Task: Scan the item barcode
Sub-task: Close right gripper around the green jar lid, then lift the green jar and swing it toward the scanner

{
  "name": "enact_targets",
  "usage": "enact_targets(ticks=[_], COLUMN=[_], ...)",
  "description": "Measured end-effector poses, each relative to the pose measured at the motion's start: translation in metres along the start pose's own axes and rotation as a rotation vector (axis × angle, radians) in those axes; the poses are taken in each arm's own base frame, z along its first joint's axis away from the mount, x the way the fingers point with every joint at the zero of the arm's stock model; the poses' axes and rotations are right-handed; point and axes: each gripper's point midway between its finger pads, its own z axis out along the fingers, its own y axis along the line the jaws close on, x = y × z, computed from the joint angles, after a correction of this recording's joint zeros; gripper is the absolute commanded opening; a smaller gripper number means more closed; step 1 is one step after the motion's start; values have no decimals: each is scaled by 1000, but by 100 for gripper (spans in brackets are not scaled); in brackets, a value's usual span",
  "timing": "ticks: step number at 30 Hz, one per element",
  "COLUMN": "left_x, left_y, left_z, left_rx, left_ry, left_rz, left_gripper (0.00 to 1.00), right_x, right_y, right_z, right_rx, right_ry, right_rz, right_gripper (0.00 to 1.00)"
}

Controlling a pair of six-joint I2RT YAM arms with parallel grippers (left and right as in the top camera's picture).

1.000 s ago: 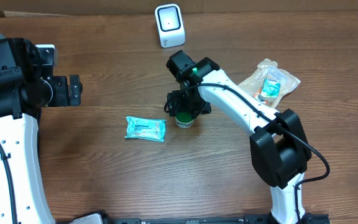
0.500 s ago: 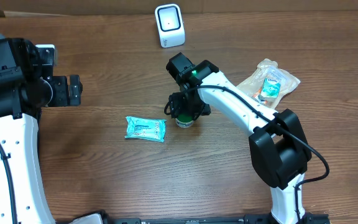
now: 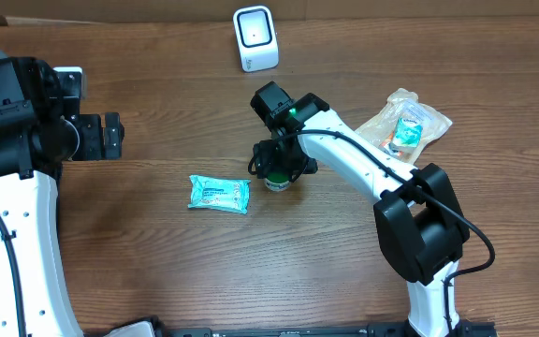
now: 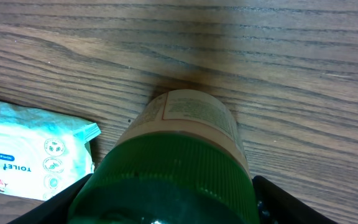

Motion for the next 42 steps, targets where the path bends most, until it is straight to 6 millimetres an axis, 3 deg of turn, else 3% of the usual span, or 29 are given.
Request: enact_targets(ticks=[5,8,10,18,23,29,33,38,42], left_x=[0,0,0,0,0,0,0,0,0], left_y=[0,0,0,0,0,0,0,0,0], left_z=[0,0,0,0,0,0,0,0,0], left_rx=[0,0,0,0,0,0,0,0,0], left_ry=[0,0,0,0,0,0,0,0,0], left_rz=[0,0,0,0,0,0,0,0,0], left_gripper=[100,100,100,100,100,100,100,100,100], right_x=[0,0,-1,12,-1,-16,-23,-29,-28], right_y=[-1,-1,0,8,19,33,26,8,8], right_z=[0,0,-1,-9,-31,-116,-187,-221,-230], right_rx=[4,7,1,-71,-237,-667,-982,-1167,-1216], right_ry=[-2,-2,-4,78,70,-31,-146,-223,-235], right_rz=[0,1,-3,7,-28,-179,-279,-307,-321], right_gripper=[71,47,36,32,32,33,33,33,33])
